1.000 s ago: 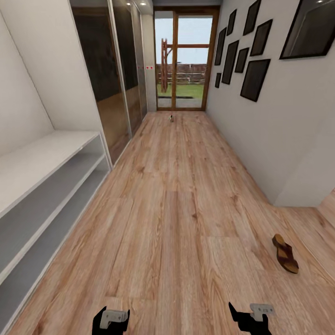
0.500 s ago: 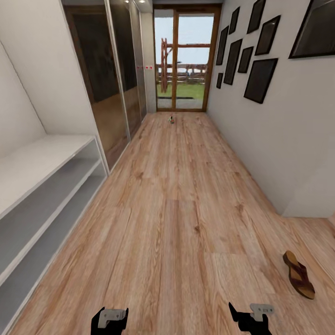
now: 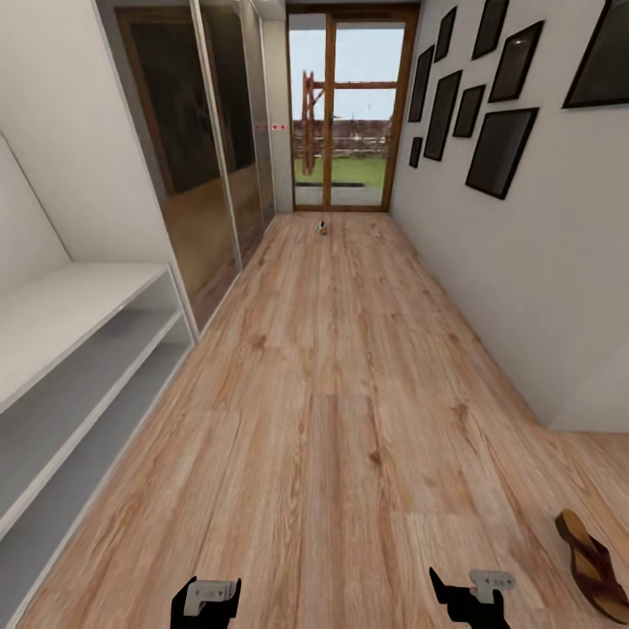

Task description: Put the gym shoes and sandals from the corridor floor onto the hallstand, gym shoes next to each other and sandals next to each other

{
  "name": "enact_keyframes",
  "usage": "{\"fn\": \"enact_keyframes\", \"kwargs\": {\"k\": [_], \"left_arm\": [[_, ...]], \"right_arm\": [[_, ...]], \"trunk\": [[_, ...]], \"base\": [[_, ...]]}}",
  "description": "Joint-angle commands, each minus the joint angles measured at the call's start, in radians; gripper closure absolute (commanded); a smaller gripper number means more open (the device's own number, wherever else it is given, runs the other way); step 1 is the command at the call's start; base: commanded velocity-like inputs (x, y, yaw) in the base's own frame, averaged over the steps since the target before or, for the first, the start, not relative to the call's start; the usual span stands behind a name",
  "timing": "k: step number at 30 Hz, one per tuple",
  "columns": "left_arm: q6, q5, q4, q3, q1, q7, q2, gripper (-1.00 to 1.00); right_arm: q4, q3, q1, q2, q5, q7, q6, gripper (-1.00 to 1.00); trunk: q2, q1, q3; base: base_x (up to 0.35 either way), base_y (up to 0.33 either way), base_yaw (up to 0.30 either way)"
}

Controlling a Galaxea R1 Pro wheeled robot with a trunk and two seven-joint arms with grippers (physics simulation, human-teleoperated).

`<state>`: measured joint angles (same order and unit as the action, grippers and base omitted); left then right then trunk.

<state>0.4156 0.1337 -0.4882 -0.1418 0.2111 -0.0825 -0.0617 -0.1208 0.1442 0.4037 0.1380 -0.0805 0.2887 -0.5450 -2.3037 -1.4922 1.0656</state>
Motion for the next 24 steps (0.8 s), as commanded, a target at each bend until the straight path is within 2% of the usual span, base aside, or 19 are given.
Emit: {"fn": "enact_keyframes", "kwargs": {"k": [1, 24], "left_arm": [[0.003, 0.009, 0.0, -0.009, 0.001, -0.006, -0.001, -1.0], [0.004, 0.009, -0.001, -0.009, 0.0, -0.006, -0.001, -1.0]], "right_arm": [[0.001, 0.005, 0.001, 0.0, -0.008, 0.01, -0.001, -1.0], [0.001, 0.005, 0.001, 0.002, -0.008, 0.013, -0.001, -1.0]], "trunk": [[0.0, 0.0, 0.001], [0.0, 0.0, 0.001]], "base": [[0.343, 0.0, 0.0], [0.343, 0.0, 0.0]]}}
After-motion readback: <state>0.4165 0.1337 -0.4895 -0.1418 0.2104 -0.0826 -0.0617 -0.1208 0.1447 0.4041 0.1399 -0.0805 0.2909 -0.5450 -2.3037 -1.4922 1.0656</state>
